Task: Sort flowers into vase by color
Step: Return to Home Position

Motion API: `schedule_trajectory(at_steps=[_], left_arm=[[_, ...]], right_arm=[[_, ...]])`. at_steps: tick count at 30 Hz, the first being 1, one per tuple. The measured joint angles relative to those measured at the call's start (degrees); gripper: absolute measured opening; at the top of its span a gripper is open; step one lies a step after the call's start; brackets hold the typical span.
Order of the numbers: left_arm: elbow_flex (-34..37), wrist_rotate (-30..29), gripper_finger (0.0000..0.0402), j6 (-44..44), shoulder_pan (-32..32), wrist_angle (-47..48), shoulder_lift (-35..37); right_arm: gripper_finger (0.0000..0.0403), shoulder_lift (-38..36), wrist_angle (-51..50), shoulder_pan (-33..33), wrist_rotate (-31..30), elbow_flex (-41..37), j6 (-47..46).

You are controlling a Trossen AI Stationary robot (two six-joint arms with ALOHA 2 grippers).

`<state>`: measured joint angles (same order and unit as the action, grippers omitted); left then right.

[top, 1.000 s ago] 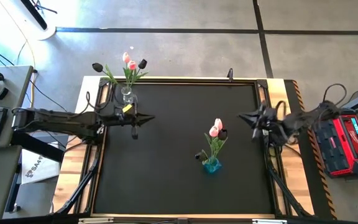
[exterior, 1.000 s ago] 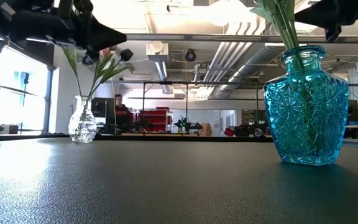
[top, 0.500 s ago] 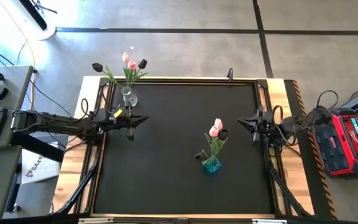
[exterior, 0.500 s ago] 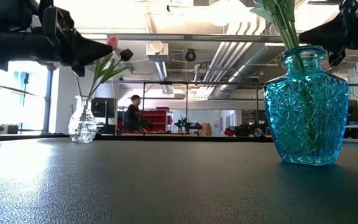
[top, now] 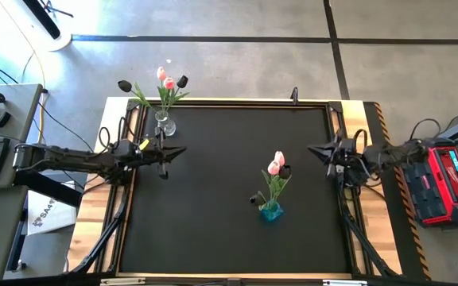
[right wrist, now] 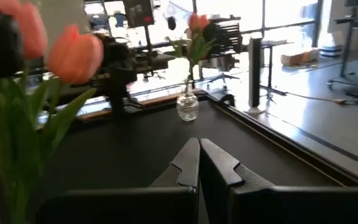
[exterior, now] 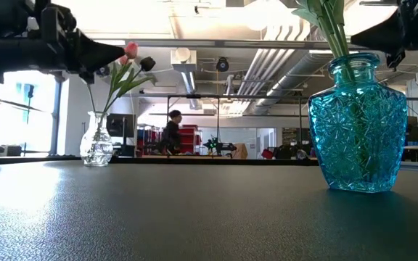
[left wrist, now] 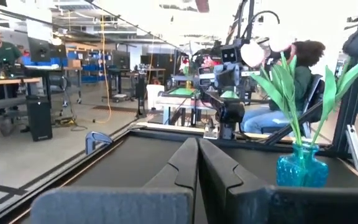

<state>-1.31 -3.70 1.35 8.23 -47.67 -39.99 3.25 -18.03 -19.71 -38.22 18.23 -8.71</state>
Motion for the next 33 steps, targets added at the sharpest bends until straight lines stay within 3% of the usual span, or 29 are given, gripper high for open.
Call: schedule_trajectory(at_steps=[6,16,23,33], left_arm=[[0.6,-2.0,0.0000,0.0,0.0,1.0,1.4],[0.6,-1.9,0.0000,-0.1,-0.1,1.0,1.8],[0.6,-1.8,0.0000,-0.2,-0.1,1.1,1.8],[0.6,-0.9,0.0000,0.8,-0.1,1.1,1.8]], right_arm=[[0.0000,0.1,9.6,3.9,7.3,-5.8,3.2],[0.0000,0.0,18.6,13.1,19.5,-12.7,0.8],[0.0000,-0.1,19.3,18.2,27.1,-13.6,0.2],[0.0000,-3.0,15.7,21.0,27.9,-13.5,0.2]])
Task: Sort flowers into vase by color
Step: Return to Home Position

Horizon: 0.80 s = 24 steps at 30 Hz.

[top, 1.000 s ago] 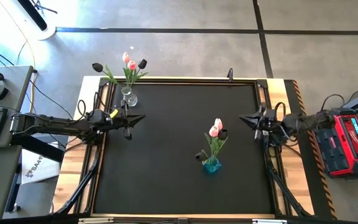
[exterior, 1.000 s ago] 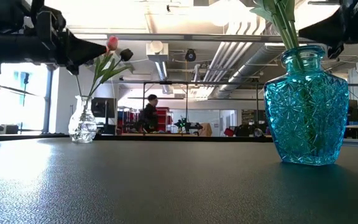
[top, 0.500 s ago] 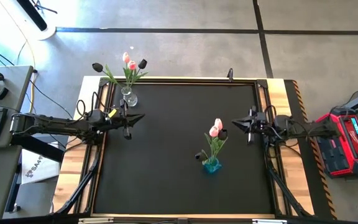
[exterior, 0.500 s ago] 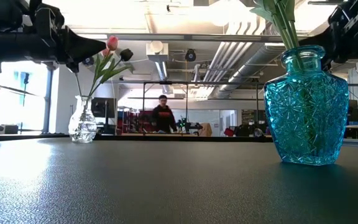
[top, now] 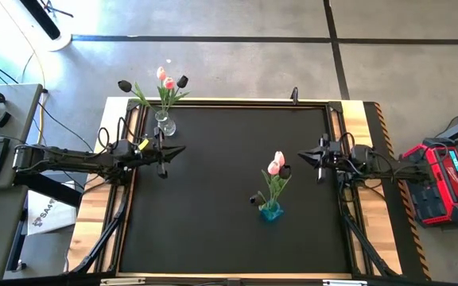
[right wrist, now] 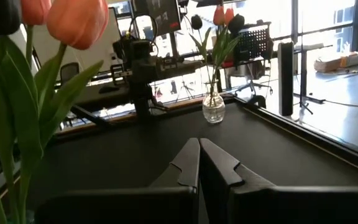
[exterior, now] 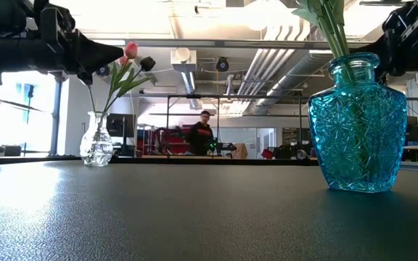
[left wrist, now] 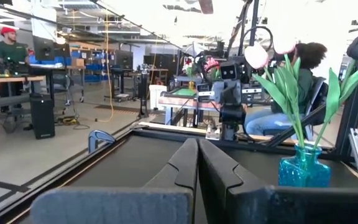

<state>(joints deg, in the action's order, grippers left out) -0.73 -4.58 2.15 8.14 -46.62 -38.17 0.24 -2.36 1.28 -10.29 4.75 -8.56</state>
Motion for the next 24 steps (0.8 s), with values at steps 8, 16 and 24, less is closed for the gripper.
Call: schedule_trajectory(at_steps=[8,16,24], left_arm=[[0.0,-0.4,0.0000,0.2,0.0,2.4,0.0],[0.0,-1.3,0.0000,0.4,0.0,3.3,-0.1],[0.0,-3.7,0.0000,0.7,0.1,3.4,-2.1]], right_arm=[[0.0000,0.0,1.9,0.0,-1.0,-1.8,-0.5],[0.0000,0.3,5.1,0.0,0.0,-4.2,-1.4],[0.0000,0.3,5.0,0.0,-1.6,-4.2,0.8]])
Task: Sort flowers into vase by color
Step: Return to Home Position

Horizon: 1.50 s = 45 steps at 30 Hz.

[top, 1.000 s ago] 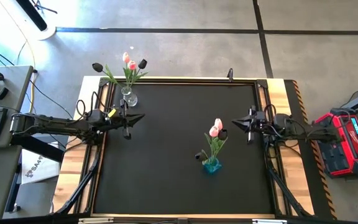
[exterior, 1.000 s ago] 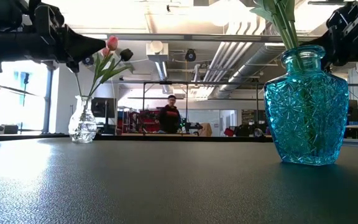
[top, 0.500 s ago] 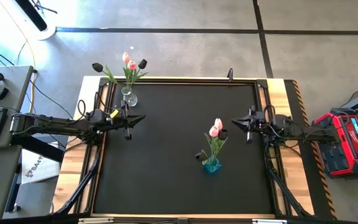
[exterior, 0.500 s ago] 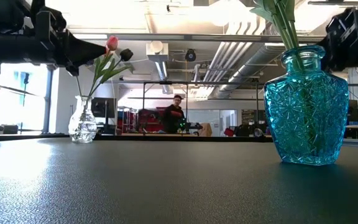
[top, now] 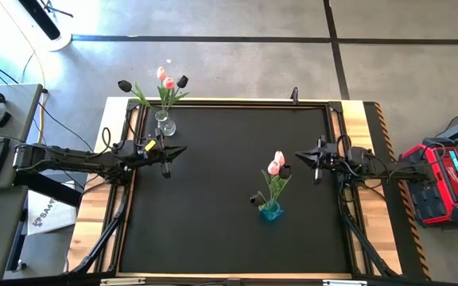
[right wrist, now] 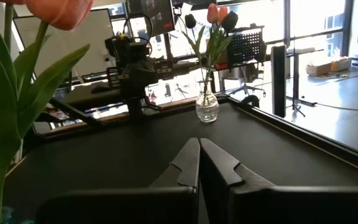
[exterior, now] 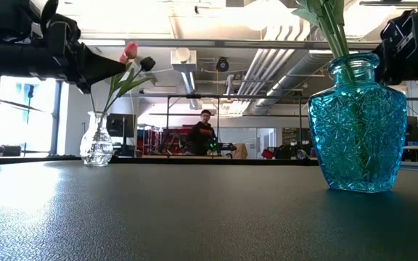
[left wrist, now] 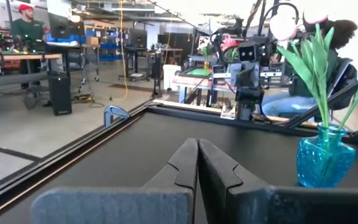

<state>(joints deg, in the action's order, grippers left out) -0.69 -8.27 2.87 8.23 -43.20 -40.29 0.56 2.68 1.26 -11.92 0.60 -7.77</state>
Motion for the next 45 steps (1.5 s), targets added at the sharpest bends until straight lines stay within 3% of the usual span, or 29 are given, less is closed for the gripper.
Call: schedule_trajectory(at_steps=[5,10,27,30,45], left_arm=[[0.0,0.3,0.0000,0.0,-0.1,0.1,1.2],[0.0,2.2,0.0000,0.1,-0.1,3.5,7.0],[0.0,3.0,0.0000,2.0,-0.1,34.1,35.6],[0.0,-0.3,0.0000,2.9,-0.1,41.0,39.9],[0.0,5.7,0.0000,2.5,0.0,42.0,39.4]], right_arm=[[0.0000,0.0,0.0,0.0,0.4,0.0,0.3],[0.0000,0.1,-0.2,0.0,1.2,0.0,0.3],[0.0000,0.1,-0.2,0.0,1.2,0.0,0.3],[0.0000,0.1,-0.2,0.0,1.2,0.0,0.3],[0.0000,0.1,-0.2,0.0,1.2,0.0,0.3]])
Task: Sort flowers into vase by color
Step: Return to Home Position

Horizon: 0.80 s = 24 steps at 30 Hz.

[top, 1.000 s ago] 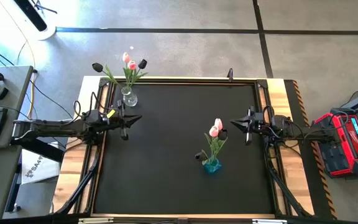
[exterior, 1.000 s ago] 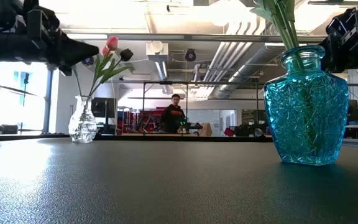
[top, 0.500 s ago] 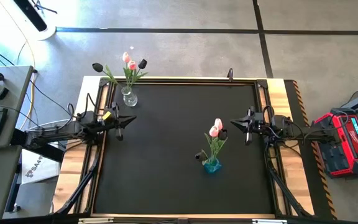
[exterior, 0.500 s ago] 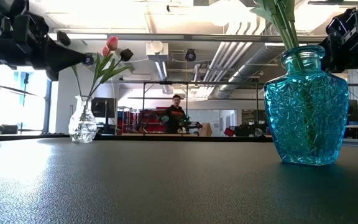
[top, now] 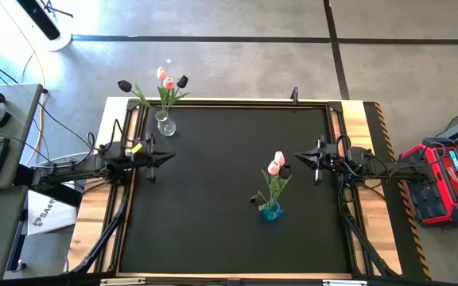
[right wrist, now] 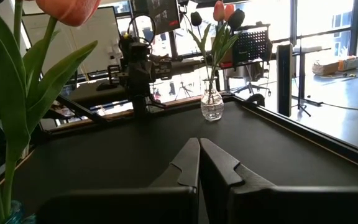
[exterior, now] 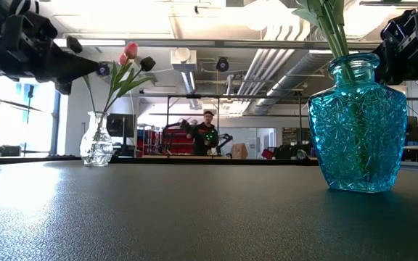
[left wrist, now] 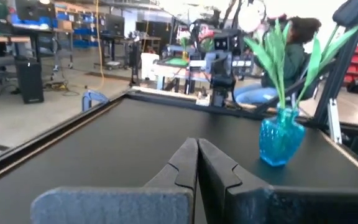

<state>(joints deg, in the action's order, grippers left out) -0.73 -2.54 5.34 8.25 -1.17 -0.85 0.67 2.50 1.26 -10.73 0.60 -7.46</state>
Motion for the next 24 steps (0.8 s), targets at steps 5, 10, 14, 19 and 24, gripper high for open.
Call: schedule_trajectory(at_steps=[5,10,14,19,24], left_arm=[[0.0,0.0,0.0000,0.6,0.0,0.3,-1.1],[0.0,0.0,0.0000,1.0,0.0,0.4,-1.5],[0.0,0.0,0.0000,1.0,0.0,0.4,-1.5],[0.0,0.0,0.0000,1.0,0.0,0.4,-1.5],[0.0,0.0,0.0000,1.0,0.0,0.4,-1.5]], right_arm=[[0.0000,0.0,0.0,0.0,0.0,0.0,0.0],[0.0000,0.0,0.0,0.0,0.0,0.0,0.0],[0.0000,0.0,0.0,0.0,0.0,0.0,0.0],[0.0000,0.0,0.0,0.0,0.0,0.0,0.0],[0.0000,0.0,0.0,0.0,0.0,0.0,0.0]])
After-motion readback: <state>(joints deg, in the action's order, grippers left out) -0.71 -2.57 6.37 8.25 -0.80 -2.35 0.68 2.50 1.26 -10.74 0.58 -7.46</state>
